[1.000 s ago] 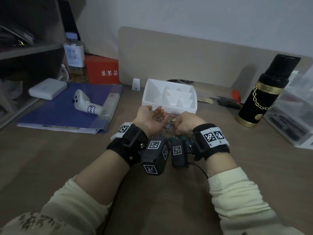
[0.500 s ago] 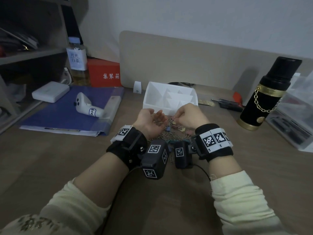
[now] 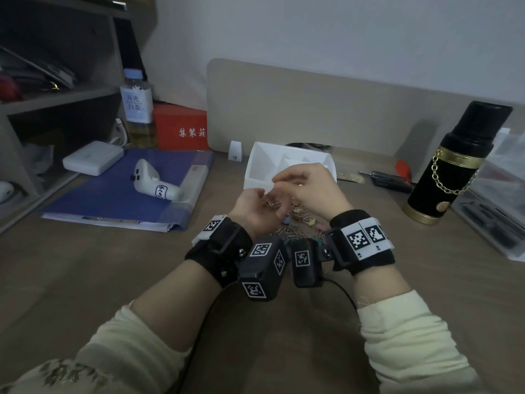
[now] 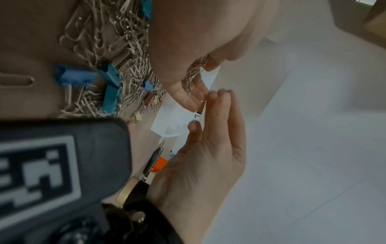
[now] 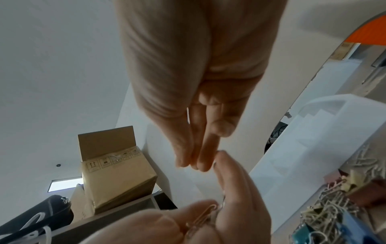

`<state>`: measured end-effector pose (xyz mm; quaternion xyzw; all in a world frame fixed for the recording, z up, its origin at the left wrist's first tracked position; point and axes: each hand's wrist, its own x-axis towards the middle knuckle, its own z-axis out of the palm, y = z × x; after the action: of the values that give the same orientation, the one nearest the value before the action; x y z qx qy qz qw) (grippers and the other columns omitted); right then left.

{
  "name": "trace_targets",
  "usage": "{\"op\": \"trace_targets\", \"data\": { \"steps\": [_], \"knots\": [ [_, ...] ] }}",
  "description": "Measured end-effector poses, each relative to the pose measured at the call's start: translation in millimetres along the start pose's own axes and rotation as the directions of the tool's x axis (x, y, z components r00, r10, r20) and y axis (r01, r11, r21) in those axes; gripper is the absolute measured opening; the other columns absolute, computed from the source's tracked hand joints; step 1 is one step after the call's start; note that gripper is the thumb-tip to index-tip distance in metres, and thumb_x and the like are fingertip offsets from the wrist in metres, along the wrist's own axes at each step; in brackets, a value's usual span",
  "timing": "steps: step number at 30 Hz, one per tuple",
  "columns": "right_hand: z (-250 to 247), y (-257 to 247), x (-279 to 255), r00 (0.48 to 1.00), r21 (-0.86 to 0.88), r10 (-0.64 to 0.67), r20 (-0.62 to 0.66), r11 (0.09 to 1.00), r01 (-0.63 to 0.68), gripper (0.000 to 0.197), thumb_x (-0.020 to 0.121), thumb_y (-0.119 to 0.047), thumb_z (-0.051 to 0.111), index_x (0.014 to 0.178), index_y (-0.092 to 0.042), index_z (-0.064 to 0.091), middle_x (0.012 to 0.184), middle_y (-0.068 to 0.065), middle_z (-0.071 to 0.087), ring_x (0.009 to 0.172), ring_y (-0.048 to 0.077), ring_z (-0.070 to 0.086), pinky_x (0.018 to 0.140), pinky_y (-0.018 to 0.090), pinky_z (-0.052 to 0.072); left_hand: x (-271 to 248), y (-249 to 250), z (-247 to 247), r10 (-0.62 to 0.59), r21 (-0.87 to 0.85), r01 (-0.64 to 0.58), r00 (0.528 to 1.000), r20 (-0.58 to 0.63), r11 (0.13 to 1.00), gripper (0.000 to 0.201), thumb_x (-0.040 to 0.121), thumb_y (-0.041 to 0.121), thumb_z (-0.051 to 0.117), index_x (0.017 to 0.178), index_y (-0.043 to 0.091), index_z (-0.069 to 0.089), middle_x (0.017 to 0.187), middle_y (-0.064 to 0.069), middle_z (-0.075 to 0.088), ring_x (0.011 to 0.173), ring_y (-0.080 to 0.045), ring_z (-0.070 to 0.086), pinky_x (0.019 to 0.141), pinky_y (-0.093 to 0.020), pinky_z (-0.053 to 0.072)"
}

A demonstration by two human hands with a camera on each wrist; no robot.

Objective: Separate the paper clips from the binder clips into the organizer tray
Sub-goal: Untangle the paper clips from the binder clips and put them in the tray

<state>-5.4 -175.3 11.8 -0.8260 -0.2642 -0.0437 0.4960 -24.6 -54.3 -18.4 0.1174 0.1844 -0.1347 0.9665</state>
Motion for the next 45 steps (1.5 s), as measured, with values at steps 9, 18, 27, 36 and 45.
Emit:
{"op": "trace_targets", "data": {
  "steps": [9,18,27,36,45],
  "knots": [
    [-21,23,1,0.931,-0.516,0.349,0.109,0.82,-0.247,0.016,0.077,-0.019,0.076,0.091,-0.015,0.071,0.093,0.0,0.067,0.085,0.016,0.065,0.064,0.023,0.051,-1,6,-5,0.121,0.129,-0.112,0.99,-0.069,0.985,0.037,0.1,0.023,0.031,0.073,0.01,0.053,0.066,0.001,0.042,0.055,-0.011,0.036,0.052,-0.019,0.03],
    [-23,25,-4,0.865,-0.572,0.443,0.237,0.783,-0.244,0.039,0.07,-0.036,0.08,0.103,-0.019,0.067,0.097,-0.003,0.069,0.086,0.012,0.064,0.065,0.02,0.046,-7,4,-2,0.16,0.188,-0.14,0.982,-0.096,0.972,0.042,0.102,0.028,0.027,0.08,0.004,0.054,0.077,-0.007,0.046,0.069,-0.018,0.047,0.067,-0.026,0.044],
    [0,33,-4,0.878,-0.635,0.418,0.233,0.75,-0.188,0.017,0.075,-0.023,0.077,0.089,-0.017,0.069,0.086,-0.002,0.063,0.078,0.014,0.058,0.067,0.024,0.044,-8,5,-1,0.162,0.169,-0.147,0.983,-0.08,0.975,0.045,0.102,0.032,0.028,0.082,0.003,0.056,0.079,-0.007,0.049,0.074,-0.018,0.05,0.071,-0.027,0.046],
    [3,35,0,0.894,-0.734,0.4,0.204,0.666,-0.131,0.015,0.083,-0.01,0.061,0.071,-0.018,0.06,0.093,0.004,0.064,0.088,0.021,0.059,0.074,0.029,0.048,-6,6,-2,0.179,0.198,-0.157,0.979,-0.098,0.968,0.042,0.1,0.029,0.029,0.081,0.004,0.056,0.078,-0.007,0.049,0.071,-0.018,0.049,0.069,-0.026,0.046],
    [3,22,1,0.946,-0.635,0.302,0.119,0.756,-0.161,0.017,0.089,-0.006,0.049,0.087,-0.011,0.065,0.094,0.006,0.062,0.091,0.023,0.06,0.075,0.029,0.048,-5,1,-2,0.163,0.245,-0.136,0.982,-0.093,0.96,0.039,0.101,0.026,0.031,0.086,0.0,0.056,0.081,-0.009,0.049,0.075,-0.019,0.051,0.084,-0.028,0.048]
  ]
}}
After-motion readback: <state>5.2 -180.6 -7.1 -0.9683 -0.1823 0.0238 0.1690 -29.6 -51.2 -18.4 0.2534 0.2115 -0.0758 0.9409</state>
